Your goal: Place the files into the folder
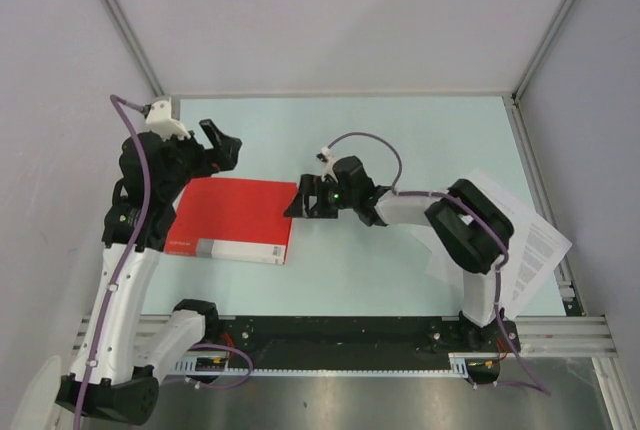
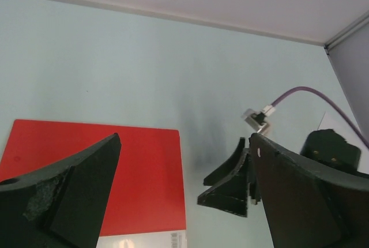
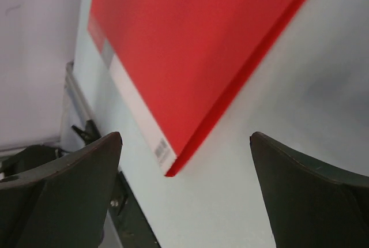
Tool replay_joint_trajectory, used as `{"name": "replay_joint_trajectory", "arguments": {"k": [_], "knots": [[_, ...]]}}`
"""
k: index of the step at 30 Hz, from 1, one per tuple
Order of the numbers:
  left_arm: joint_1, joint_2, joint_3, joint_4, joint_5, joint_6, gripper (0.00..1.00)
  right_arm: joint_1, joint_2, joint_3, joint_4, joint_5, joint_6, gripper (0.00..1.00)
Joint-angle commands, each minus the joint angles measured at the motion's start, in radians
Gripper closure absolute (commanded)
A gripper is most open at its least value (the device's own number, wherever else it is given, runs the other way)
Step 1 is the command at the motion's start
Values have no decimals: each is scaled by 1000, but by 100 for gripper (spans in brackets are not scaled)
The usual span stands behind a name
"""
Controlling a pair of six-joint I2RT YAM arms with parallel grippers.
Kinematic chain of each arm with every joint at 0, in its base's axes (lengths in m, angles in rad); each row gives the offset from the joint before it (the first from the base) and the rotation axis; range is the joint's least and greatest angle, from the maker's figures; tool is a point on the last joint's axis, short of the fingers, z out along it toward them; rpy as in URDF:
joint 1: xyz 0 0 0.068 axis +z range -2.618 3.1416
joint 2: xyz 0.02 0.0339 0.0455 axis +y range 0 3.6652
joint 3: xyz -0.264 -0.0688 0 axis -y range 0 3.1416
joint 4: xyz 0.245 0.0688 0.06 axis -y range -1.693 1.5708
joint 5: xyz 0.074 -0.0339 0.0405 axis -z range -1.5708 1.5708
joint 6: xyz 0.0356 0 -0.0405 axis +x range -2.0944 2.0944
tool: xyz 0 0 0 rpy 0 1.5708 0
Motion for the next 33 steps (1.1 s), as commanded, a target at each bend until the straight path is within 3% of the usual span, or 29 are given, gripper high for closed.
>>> {"name": "replay_joint_trajectory", "arguments": {"k": [1,11,20,23,24,26,27,30,32,33], "knots": [[6,-20,-9,-1,55,-23,0,40,115,53,327,-141,196,1],[5,-19,-67,62,118,-69,0,59,271,66,482,-186,337,37],[6,-12,-78,69,107,-82,0,62,340,84,569,-187,393,45],[6,24,-61,35,48,-124,0,57,354,109,590,-184,384,58],[5,38,-50,20,28,-142,1,57,362,119,596,-189,376,67],[1,95,0,-60,-67,-159,1,54,357,145,577,-190,312,72],[1,116,22,-91,-86,-159,0,51,337,153,527,-186,280,83],[1,202,118,-230,-140,-173,0,31,296,170,432,-166,151,100],[1,250,187,-257,-149,-240,0,16,239,170,383,-160,59,100],[1,262,210,-278,-156,-283,0,8,218,170,317,-154,-63,100]]}}
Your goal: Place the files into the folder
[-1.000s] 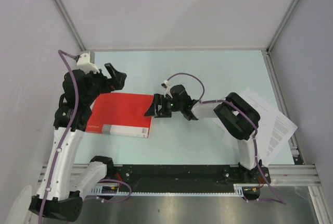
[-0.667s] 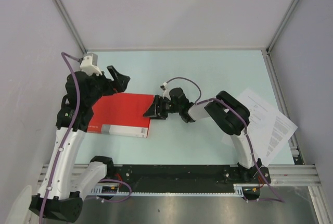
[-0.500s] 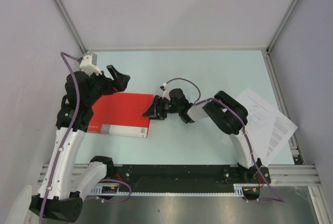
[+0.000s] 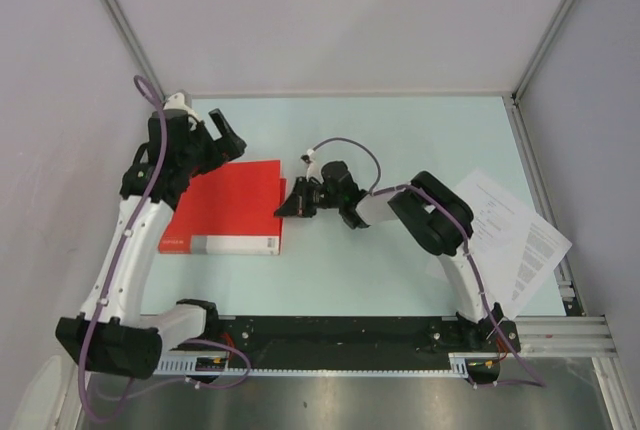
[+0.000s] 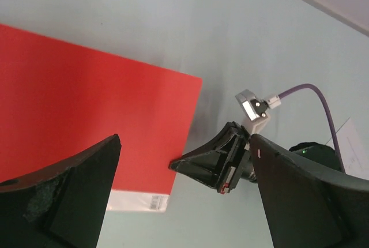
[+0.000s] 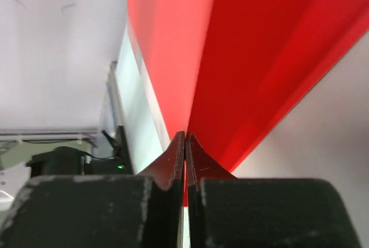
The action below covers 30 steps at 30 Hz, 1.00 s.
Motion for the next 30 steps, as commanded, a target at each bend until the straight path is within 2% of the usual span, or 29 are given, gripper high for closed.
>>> {"name": "replay_joint_trajectory", "arguments": {"k": [1,2,4,7,10,14,19,23,24,25,30], "knots": [[2,53,154,-125,-83,-182,0,-35,-170,34,-164,35,-365,100],[2,70,187,-136,-88,-283,0,-30,-193,34,-207,79,-433,100],[3,128,224,-162,-80,-355,0,-3,-256,34,-310,125,-628,100],[2,221,327,-272,-88,-477,1,31,-305,26,-397,246,-773,100],[2,288,384,-352,-74,-595,0,63,-373,-21,-399,398,-829,100],[2,325,384,-414,-7,-757,0,83,-445,-92,-352,477,-886,100],[-40,316,352,-404,-20,-859,0,103,-505,-155,-296,521,-921,100],[-67,354,316,-386,13,-893,6,154,-542,-204,-266,609,-988,100],[-79,365,316,-377,18,-889,12,161,-557,-210,-260,622,-1013,100],[-86,377,324,-374,16,-888,12,169,-565,-218,-255,671,-1022,100],[-142,455,390,-415,-20,-891,8,177,-612,-277,-215,717,-1050,100]]}}
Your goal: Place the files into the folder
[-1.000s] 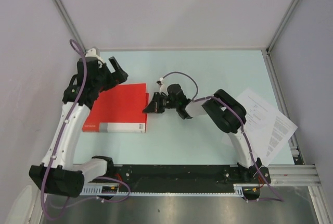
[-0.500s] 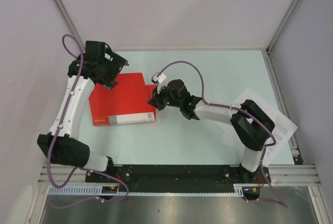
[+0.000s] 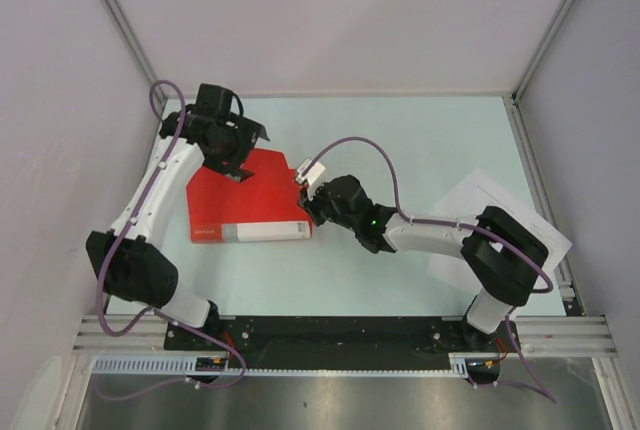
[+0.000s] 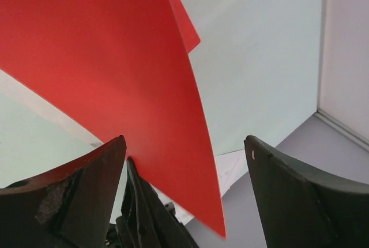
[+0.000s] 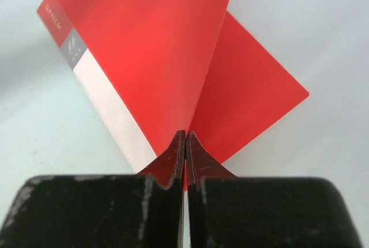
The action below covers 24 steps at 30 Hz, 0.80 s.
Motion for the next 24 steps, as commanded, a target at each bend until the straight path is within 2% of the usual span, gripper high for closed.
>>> {"name": "replay_joint_trajectory", "arguments": {"k": [1,3,5,6,7,9,10,11,12,13,14,15,16,17,18,19,22,23,24], "knots": [[-50,58,73,-28,-27,-44,8,4,-98,-45,107,123,-88,100],[-73,81,80,-21,-20,-41,9,7,-115,-62,121,140,-107,100],[-89,108,92,10,-12,-10,13,11,-140,-85,130,178,-133,100],[-112,117,104,15,-24,5,25,11,-144,-88,125,198,-136,100],[-126,136,136,24,-41,59,32,13,-150,-88,116,207,-136,100],[-169,147,172,47,-104,126,43,11,-175,-94,84,239,-119,100],[-180,141,167,76,-106,215,44,10,-184,-108,75,252,-101,98],[-188,125,147,173,-93,263,44,4,-199,-115,44,256,-52,87],[-197,105,114,244,-33,319,50,-5,-236,-122,18,235,-7,79],[-198,84,18,324,20,423,56,-13,-259,-126,-9,212,33,70],[-198,28,-33,446,51,459,59,-40,-282,-135,-78,182,71,53],[-197,3,-85,497,77,493,68,-56,-331,-143,-109,116,147,46],[-197,-25,-162,533,97,548,70,-68,-356,-151,-138,91,178,39],[-198,-59,-187,545,97,573,71,-93,-379,-177,-182,69,215,26],[-197,-74,-208,545,101,599,75,-116,-423,-191,-195,15,270,19],[-197,-88,-247,550,115,652,76,-137,-437,-201,-207,-30,307,13],[-198,-158,-342,550,115,709,82,-246,-454,-226,-231,-193,416,10],[-198,-181,-369,562,121,720,84,-266,-442,-229,-212,-217,435,3],[-198,-230,-394,565,120,726,86,-292,-422,-223,-188,-269,452,2]]}}
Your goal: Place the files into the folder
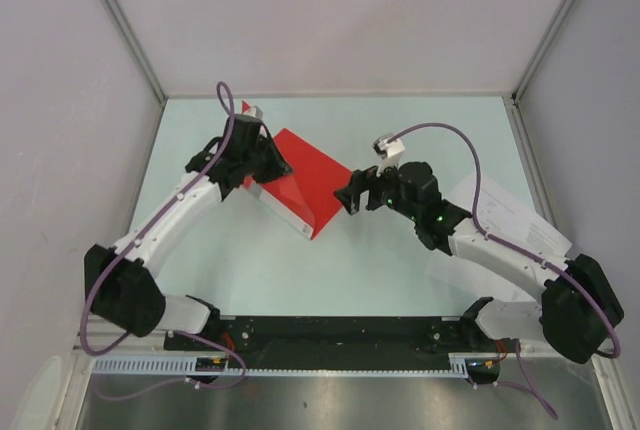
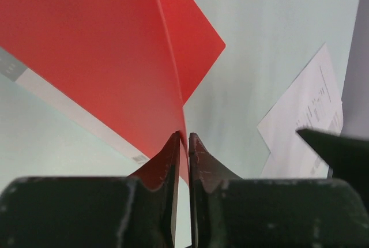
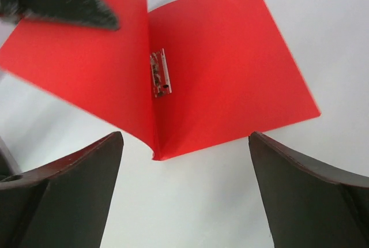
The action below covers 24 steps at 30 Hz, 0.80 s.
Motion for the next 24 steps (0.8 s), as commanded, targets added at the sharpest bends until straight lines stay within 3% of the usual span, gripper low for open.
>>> {"name": "replay_joint_trajectory", "arguments": {"k": [1,4,10,15,17,20,21,24], "knots": [[1,-173,-150,113,58,158,87,-105,94,-14,5,-248,221,2],[1,-311,-275,240,95,161,87,-154,212,37,101,-375,328,4],[1,-570,-445,341,69,195,91,-155,465,204,103,-431,402,7],[42,-525,-426,274,147,245,100,-175,545,235,78,-385,437,10],[74,-477,-389,236,224,279,100,-178,561,235,71,-377,442,18],[117,-450,-327,83,93,319,100,-166,590,235,54,-366,437,27],[137,-443,-321,55,66,324,99,-163,599,235,54,-356,437,29],[261,-411,-324,-29,20,310,77,-140,613,233,29,-307,434,31]]}}
